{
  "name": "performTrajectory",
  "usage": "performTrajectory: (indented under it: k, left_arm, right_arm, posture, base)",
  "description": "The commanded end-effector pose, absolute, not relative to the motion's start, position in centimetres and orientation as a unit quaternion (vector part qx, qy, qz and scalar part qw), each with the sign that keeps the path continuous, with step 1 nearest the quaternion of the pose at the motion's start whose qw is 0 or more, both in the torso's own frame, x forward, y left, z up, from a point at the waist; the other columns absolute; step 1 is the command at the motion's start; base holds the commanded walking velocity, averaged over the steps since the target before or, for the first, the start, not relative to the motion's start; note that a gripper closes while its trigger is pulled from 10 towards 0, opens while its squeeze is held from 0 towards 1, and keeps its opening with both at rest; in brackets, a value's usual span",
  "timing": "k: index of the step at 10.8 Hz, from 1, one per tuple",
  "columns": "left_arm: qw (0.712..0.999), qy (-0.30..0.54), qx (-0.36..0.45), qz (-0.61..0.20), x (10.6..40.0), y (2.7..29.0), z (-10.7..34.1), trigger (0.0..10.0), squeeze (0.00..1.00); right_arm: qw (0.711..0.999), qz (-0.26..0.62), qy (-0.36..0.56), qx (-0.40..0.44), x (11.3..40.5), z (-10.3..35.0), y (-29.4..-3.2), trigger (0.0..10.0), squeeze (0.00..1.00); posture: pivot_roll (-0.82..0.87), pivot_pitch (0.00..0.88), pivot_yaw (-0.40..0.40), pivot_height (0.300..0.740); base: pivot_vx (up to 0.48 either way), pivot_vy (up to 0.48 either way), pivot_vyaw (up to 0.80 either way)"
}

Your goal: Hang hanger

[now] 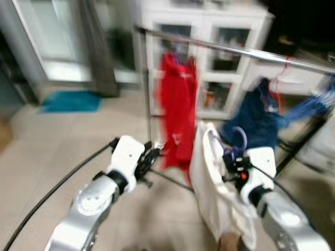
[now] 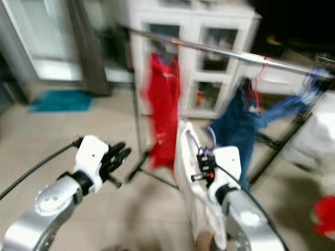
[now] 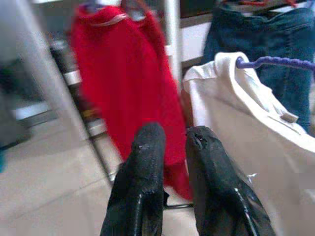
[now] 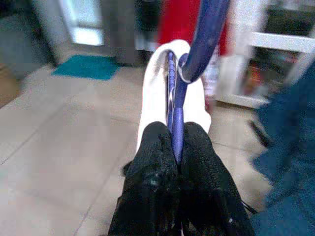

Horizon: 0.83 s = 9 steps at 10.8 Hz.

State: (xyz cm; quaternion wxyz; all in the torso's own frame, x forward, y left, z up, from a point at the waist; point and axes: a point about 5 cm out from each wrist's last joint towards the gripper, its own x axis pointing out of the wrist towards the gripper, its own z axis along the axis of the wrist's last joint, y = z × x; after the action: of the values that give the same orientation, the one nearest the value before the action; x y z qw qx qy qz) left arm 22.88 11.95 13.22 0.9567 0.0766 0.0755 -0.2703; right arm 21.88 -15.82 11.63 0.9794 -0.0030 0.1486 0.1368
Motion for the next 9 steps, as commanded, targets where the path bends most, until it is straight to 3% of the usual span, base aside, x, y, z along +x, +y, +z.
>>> performTrajectory:
  k: [1, 3, 7, 9]
  left_arm:
    - [0.957, 0.075, 0.091, -0.266, 23.07, 12.15, 13.28, 10.0, 0.00]
    - [0.960, 0.076, 0.085, -0.257, 23.26, 12.13, 13.31, 10.0, 0.00]
    - [0.959, 0.073, 0.087, -0.258, 23.45, 11.98, 13.33, 10.0, 0.00]
    - [0.960, 0.075, 0.078, -0.258, 23.56, 12.04, 13.37, 10.0, 0.00]
  right_arm:
    - [0.979, 0.152, 0.138, -0.011, 21.77, 12.01, -15.45, 10.0, 0.00]
    - [0.978, 0.150, 0.142, -0.009, 21.79, 11.91, -15.41, 10.0, 0.00]
    - [0.982, 0.126, 0.140, -0.001, 22.21, 12.20, -16.28, 10.0, 0.00]
    - [0.981, 0.148, 0.125, 0.004, 22.29, 12.72, -15.93, 10.0, 0.00]
  posture:
    - [0.01, 0.033, 0.012, 0.740]
    - [0.01, 0.034, 0.011, 0.740]
    - [0.01, 0.038, 0.012, 0.740]
    - [0.01, 0.047, 0.007, 0.740]
  base:
    - [0.000, 0.000, 0.00]
    - [0.000, -0.465, 0.80]
    - [0.000, -0.474, 0.00]
    - [0.000, 0.000, 0.00]
